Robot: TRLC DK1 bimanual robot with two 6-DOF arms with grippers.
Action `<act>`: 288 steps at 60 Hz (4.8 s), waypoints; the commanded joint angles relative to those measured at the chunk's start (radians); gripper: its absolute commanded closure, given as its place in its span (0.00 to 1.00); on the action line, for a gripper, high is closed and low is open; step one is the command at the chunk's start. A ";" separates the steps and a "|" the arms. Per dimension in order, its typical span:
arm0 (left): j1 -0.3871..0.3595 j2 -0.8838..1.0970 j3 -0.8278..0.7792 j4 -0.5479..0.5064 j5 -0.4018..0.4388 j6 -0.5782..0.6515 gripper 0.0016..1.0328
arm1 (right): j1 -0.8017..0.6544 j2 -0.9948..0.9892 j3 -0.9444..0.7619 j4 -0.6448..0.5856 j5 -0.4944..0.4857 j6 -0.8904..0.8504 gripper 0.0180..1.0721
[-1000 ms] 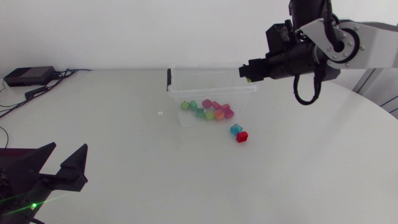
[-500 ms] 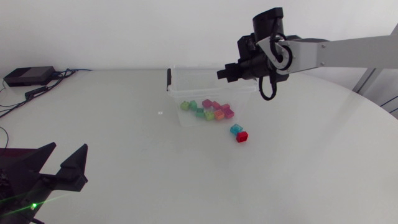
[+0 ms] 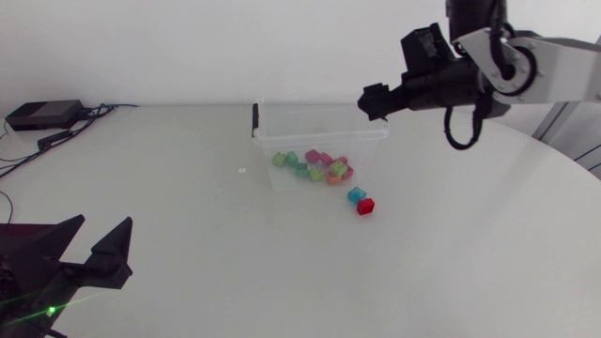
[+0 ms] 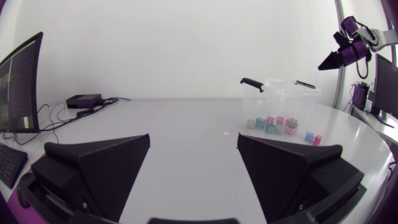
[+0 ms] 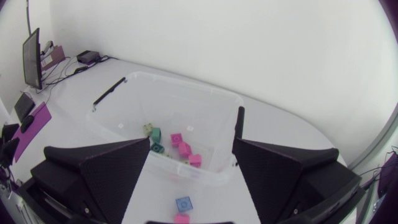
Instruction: Pick up the duplo bricks and place them in the container
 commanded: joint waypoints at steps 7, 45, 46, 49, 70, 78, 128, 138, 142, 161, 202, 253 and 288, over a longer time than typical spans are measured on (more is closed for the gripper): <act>0.004 -0.009 -0.018 0.000 0.001 -0.003 0.05 | -0.033 -0.116 -0.212 -0.030 -0.058 -0.040 0.05; 0.004 -0.009 -0.018 0.000 0.001 -0.003 0.05 | -0.006 0.215 -0.376 0.171 0.005 -0.010 0.07; 0.004 -0.009 -0.018 0.000 0.001 -0.003 0.05 | -0.001 0.230 -0.373 0.179 0.014 -0.010 0.07; 0.004 -0.009 -0.018 0.000 0.001 -0.003 0.05 | 0.002 0.255 -0.361 0.180 0.019 -0.010 0.07; 0.004 -0.009 -0.018 0.000 0.001 -0.003 0.05 | 0.005 0.359 -0.289 0.210 0.031 -0.015 0.27; 0.004 -0.009 -0.018 0.000 0.001 -0.003 0.05 | -0.001 0.371 -0.284 0.239 0.027 -0.012 0.56; 0.004 -0.009 -0.018 0.000 0.001 -0.003 0.05 | 0.033 -0.064 -0.057 -0.060 0.011 0.040 0.76; 0.004 -0.009 -0.018 0.000 0.001 -0.003 0.05 | 0.050 0.049 0.044 0.004 0.025 0.042 0.76; 0.004 -0.009 -0.018 0.000 0.001 -0.003 0.05 | 0.050 0.108 0.082 0.022 0.025 0.043 0.74; 0.004 -0.009 -0.018 0.000 0.001 -0.003 0.05 | 0.079 0.281 0.098 0.253 0.053 0.028 0.72; 0.004 -0.009 -0.018 0.000 0.001 -0.003 0.05 | 0.008 -0.092 -0.202 0.277 -0.016 -0.033 0.05; 0.004 -0.009 -0.018 0.000 0.001 -0.003 0.05 | -0.105 0.325 -0.401 0.424 -0.253 -0.287 0.05; 0.004 -0.009 -0.018 0.000 0.001 -0.003 0.05 | -0.107 0.470 -0.363 0.565 -0.242 -0.285 0.35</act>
